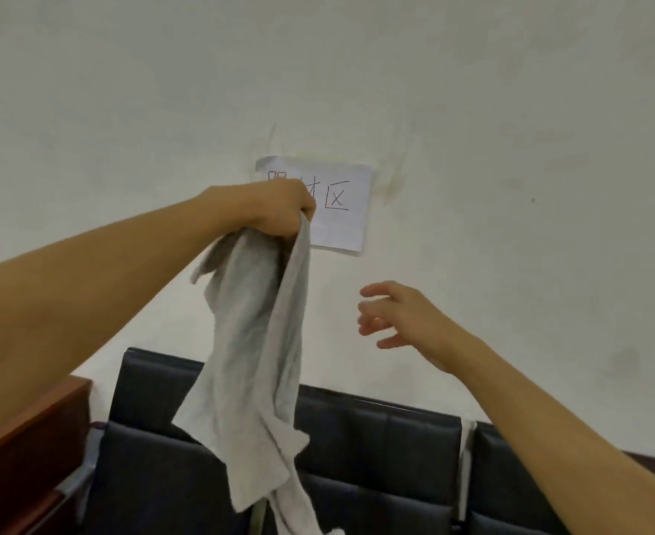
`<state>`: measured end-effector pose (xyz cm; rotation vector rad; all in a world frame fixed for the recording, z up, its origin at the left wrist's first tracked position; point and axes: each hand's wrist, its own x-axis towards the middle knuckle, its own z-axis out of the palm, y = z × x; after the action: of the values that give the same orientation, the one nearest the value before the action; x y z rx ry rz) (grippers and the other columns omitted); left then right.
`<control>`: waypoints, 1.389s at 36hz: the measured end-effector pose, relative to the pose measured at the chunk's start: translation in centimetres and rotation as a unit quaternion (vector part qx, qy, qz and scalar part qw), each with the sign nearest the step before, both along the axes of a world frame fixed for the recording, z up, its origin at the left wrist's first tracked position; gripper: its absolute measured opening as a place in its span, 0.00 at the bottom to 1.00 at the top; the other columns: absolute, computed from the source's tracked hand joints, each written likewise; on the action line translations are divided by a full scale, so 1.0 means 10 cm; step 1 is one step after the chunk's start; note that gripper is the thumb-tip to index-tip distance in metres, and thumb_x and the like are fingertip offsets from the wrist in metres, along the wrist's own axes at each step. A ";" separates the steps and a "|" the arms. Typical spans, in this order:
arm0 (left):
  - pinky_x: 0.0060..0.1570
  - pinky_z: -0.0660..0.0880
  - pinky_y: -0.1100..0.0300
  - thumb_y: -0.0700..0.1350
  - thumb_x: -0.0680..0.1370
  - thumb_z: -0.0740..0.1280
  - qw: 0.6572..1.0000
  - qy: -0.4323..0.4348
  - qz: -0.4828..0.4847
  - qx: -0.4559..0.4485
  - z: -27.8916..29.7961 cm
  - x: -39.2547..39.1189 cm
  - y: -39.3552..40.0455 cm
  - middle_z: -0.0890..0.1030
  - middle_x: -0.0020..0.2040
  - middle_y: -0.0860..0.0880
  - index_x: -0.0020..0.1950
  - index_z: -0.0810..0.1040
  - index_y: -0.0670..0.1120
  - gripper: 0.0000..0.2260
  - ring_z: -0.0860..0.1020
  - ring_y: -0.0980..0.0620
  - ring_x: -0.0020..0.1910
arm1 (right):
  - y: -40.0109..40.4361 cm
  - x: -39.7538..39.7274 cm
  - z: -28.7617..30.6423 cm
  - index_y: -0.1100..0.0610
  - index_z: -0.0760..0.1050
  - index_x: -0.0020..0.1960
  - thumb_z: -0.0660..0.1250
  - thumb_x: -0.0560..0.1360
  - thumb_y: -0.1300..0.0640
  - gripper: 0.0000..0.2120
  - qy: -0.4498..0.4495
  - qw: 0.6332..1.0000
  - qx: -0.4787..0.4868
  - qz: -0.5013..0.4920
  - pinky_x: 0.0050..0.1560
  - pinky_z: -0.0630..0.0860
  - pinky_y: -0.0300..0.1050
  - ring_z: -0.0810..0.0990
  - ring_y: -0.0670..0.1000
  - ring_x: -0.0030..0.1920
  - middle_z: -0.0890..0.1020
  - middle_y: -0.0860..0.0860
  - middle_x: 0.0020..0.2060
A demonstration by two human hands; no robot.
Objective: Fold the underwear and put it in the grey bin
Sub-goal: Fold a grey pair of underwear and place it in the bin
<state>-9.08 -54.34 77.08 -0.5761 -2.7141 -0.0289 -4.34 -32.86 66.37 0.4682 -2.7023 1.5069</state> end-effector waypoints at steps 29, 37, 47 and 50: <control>0.62 0.63 0.32 0.79 0.63 0.54 0.602 -0.719 -0.063 0.342 -1.77 -0.64 -0.44 0.74 0.63 0.35 0.68 0.67 0.37 0.52 0.72 0.35 0.65 | -0.14 -0.65 0.22 0.66 0.75 0.55 0.65 0.56 0.66 0.26 -0.136 0.762 -0.600 0.200 0.53 0.77 0.62 0.79 0.62 0.54 0.78 0.64 0.56; 0.66 0.69 0.51 0.72 0.50 0.74 0.543 -0.524 -0.144 0.640 -1.92 -0.31 0.02 0.74 0.68 0.45 0.69 0.73 0.47 0.52 0.72 0.46 0.67 | -0.19 -0.56 0.47 0.67 0.83 0.44 0.59 0.63 0.59 0.19 -0.096 0.774 -0.597 0.185 0.49 0.78 0.59 0.84 0.59 0.42 0.82 0.60 0.43; 0.55 0.77 0.52 0.52 0.74 0.64 0.524 -0.389 -0.239 0.720 -1.33 -0.37 0.17 0.81 0.57 0.42 0.59 0.78 0.41 0.19 0.80 0.48 0.56 | 0.29 -0.52 0.45 0.66 0.72 0.66 0.66 0.56 0.60 0.37 -0.096 0.840 -0.523 0.106 0.60 0.71 0.62 0.77 0.62 0.57 0.75 0.62 0.61; 0.55 0.77 0.47 0.57 0.74 0.63 0.619 -0.356 -0.197 0.672 -1.16 -0.41 0.02 0.82 0.57 0.41 0.58 0.78 0.42 0.21 0.80 0.46 0.56 | 0.56 -0.49 0.49 0.67 0.78 0.57 0.65 0.55 0.62 0.31 -0.094 0.865 -0.485 0.091 0.54 0.77 0.61 0.80 0.63 0.53 0.78 0.64 0.57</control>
<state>-13.21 -54.13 65.44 -0.6337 -2.0526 -2.5456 -9.29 -27.30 71.22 0.5156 -1.6201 2.7533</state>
